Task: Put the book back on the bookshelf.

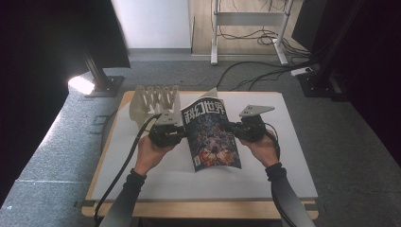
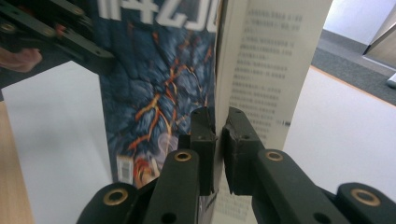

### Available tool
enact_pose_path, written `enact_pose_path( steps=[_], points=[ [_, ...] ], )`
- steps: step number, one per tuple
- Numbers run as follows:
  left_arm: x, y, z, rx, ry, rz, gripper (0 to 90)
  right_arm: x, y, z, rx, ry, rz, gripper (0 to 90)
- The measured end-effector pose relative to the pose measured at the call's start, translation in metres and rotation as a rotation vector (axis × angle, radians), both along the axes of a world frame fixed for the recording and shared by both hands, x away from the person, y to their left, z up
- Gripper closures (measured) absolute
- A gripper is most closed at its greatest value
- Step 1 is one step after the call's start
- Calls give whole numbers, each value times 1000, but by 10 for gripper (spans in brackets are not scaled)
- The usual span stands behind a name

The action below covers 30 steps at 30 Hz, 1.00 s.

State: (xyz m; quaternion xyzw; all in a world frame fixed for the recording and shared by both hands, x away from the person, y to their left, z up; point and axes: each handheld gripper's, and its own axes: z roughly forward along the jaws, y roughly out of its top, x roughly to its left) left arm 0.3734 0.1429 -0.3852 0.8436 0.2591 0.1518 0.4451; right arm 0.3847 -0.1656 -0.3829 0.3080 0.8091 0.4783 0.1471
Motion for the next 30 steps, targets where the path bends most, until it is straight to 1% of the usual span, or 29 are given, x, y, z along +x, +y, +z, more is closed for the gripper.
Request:
enact_pose_path(
  steps=[3, 5, 6, 8, 10, 12, 13, 14, 15, 17, 20, 23, 26, 27, 28, 30],
  points=[
    [-7, -1, 4, 19, -60, -17, 795, 0, -2, -2, -3, -9, -6, 817],
    [-11, -2, 5, 29, -81, -40, 809, 1, -3, -8, -18, -11, -16, 817],
    [-13, -2, 5, 24, -79, -48, 809, 2, -4, -10, -15, -12, -26, 819],
    [-16, -2, 5, 22, -76, -67, 808, 3, -8, -13, 8, -8, -27, 819],
    [-20, -3, 5, 41, -79, -88, 803, 2, -11, -14, 5, -13, -23, 819],
    [-22, -5, 6, 55, -74, -120, 773, -1, -13, -13, -3, -15, -14, 816],
    [-23, -7, 6, 64, -89, -128, 757, -1, -14, -13, -4, -13, -12, 814],
    [-23, -8, 6, 64, -95, -131, 739, -2, -15, -14, -10, -15, -8, 812],
    [-23, -11, 6, 60, -97, -133, 710, -3, -16, -14, -5, -15, -8, 810],
    [-21, -16, 7, 59, -95, -128, 670, -5, -16, -15, -4, -15, -1, 808],
    [-15, -22, 9, 54, -78, -122, 650, -8, -18, -15, -7, -14, 6, 807],
    [-7, -28, 11, 33, -41, -117, 634, -9, -19, -16, -7, -16, 8, 804],
    [1, -32, 10, 27, -4, -119, 616, -10, -20, -16, -1, -16, 14, 800],
    [3, -33, 9, 21, 5, -121, 623, -10, -20, -17, 2, -18, 13, 799],
    [4, -34, 9, 14, -2, -115, 651, -11, -20, -17, 3, -17, 12, 797],
    [5, -33, 9, 10, -2, -105, 730, -11, -21, -18, 7, -18, 10, 792]
  ],
)
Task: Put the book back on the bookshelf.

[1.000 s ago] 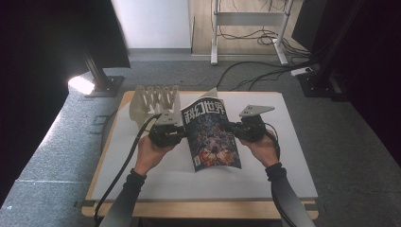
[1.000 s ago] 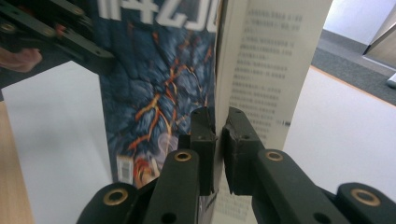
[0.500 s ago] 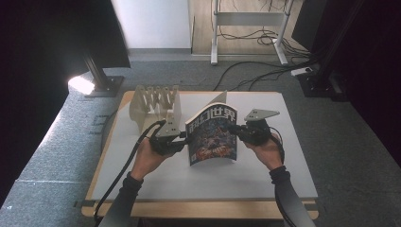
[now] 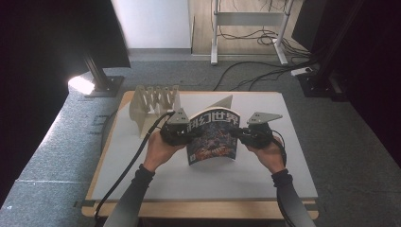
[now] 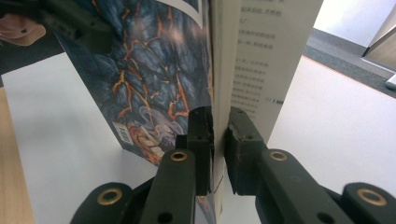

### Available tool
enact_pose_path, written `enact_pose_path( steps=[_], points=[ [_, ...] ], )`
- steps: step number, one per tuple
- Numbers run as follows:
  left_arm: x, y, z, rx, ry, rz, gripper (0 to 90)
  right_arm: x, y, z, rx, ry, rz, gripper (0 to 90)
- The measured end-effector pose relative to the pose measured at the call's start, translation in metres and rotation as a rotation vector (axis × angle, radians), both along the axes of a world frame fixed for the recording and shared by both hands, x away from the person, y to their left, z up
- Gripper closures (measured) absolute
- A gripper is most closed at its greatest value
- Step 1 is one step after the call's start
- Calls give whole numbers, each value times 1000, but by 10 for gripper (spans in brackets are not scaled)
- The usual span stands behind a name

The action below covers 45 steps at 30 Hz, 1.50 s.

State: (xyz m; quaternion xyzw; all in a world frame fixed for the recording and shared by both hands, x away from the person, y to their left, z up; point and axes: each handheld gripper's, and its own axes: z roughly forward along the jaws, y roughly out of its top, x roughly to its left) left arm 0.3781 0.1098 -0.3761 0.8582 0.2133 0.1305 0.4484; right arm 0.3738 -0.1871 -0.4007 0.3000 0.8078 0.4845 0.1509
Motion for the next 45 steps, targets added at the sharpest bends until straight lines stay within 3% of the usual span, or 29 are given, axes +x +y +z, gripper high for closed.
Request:
enact_pose_path(
  steps=[4, 6, 9, 12, 16, 29, 38, 42, 45],
  points=[
    [0, 1, 1, 4, -8, 7, 815, 0, -3, -1, 11, 6, -4, 763],
    [-1, 2, 1, 14, -25, 10, 821, -1, -4, -1, 3, -4, -28, 711],
    [-1, 4, 1, 7, -17, 6, 822, -2, -6, -3, -9, -8, -52, 667],
    [0, 6, 2, -1, -9, 6, 824, -5, -12, -8, -29, -13, -98, 555],
    [0, 11, 5, -10, 3, 16, 825, -7, -16, -14, -36, -8, -116, 477],
    [-6, 39, 21, 11, 27, 67, 826, -10, -23, -61, -88, 43, -192, 226],
    [-9, 69, 29, 2, 26, 159, 826, -14, -25, -91, -107, 87, -249, 114],
    [-11, 83, 33, -20, 33, 198, 826, -15, -26, -103, -116, 107, -265, 0],
    [-12, 92, 36, -26, 32, 220, 825, -16, -26, -112, -128, 123, -271, 0]
  ],
)
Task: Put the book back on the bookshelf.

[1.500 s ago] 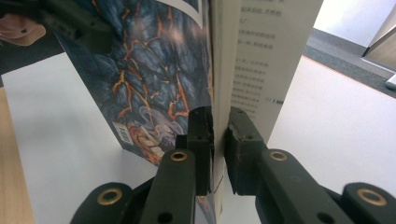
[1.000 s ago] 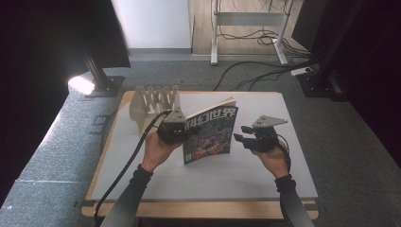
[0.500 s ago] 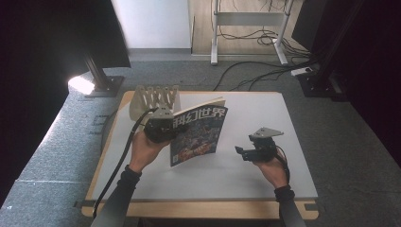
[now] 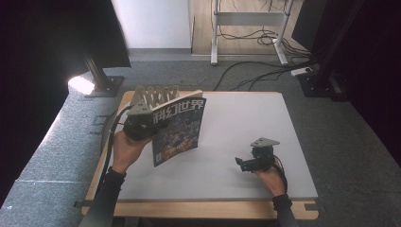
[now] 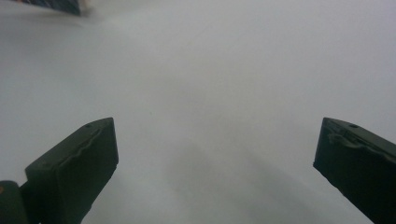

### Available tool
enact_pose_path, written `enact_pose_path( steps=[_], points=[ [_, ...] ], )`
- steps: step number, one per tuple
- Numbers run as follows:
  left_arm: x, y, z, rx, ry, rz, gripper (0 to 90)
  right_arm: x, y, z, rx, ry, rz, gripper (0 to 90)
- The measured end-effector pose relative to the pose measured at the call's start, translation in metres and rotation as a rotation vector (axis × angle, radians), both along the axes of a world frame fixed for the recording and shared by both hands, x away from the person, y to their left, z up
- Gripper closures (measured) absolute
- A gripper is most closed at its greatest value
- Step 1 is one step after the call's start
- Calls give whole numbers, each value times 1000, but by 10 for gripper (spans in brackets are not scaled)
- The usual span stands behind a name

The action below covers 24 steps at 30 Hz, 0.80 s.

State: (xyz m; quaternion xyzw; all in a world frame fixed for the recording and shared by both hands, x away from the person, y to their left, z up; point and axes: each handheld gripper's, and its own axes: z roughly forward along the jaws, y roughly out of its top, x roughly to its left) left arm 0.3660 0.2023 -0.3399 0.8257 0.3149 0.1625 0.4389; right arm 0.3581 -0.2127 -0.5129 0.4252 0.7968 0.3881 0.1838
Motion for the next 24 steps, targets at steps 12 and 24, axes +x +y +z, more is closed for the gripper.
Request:
enact_pose_path(
  steps=[12, 24],
  points=[
    [-7, 44, 11, -19, -4, 115, 825, 2, 1, -23, -76, 53, 2, 0],
    [-9, 92, 20, -39, 1, 251, 825, 3, 1, -24, -76, 52, 1, 0]
  ],
)
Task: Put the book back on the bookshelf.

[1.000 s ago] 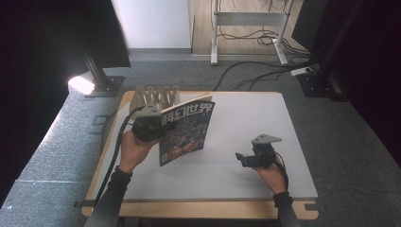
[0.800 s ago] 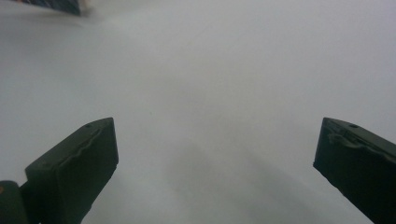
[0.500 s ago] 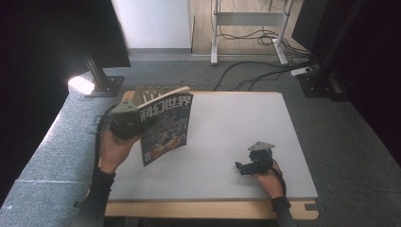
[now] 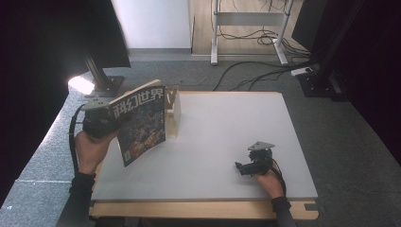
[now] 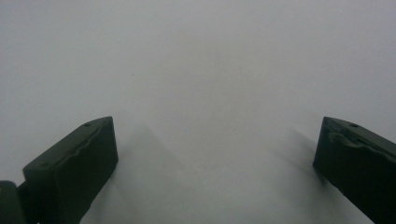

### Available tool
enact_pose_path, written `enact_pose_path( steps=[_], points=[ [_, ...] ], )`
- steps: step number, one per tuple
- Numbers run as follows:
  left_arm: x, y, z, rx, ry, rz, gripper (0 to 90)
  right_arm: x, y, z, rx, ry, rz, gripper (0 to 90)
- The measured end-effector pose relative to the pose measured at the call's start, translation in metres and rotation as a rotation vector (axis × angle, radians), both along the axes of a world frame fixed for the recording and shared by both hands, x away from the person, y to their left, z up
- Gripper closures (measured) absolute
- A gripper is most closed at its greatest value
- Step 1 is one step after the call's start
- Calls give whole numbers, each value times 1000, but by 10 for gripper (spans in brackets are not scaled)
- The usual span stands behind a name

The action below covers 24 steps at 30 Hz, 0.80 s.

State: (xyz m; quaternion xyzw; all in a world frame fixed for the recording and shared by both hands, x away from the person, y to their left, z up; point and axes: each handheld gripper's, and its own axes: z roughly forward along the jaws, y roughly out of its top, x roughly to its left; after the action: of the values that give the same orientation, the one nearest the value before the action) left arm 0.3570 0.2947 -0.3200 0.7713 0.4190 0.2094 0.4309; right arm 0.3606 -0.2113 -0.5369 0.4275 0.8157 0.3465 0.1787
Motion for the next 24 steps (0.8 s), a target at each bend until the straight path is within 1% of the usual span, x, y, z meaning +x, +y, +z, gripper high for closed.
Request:
enact_pose_path(
  steps=[6, 10, 16, 18, 24],
  points=[
    [9, 12, -1, -13, 10, 56, 826, 0, 0, 0, 0, 0, 0, 0],
    [17, 17, -1, -18, 19, 83, 826, 0, 0, 0, 0, 0, 0, 0],
    [26, 22, -2, 4, 32, 126, 826, 0, 0, 0, 0, 0, 0, 0],
    [29, 24, -4, 3, 33, 144, 826, 0, 0, 0, 1, 0, 0, 0],
    [40, 25, -9, 4, 37, 173, 825, 0, 0, 0, 0, 0, 1, 0]
  ],
)
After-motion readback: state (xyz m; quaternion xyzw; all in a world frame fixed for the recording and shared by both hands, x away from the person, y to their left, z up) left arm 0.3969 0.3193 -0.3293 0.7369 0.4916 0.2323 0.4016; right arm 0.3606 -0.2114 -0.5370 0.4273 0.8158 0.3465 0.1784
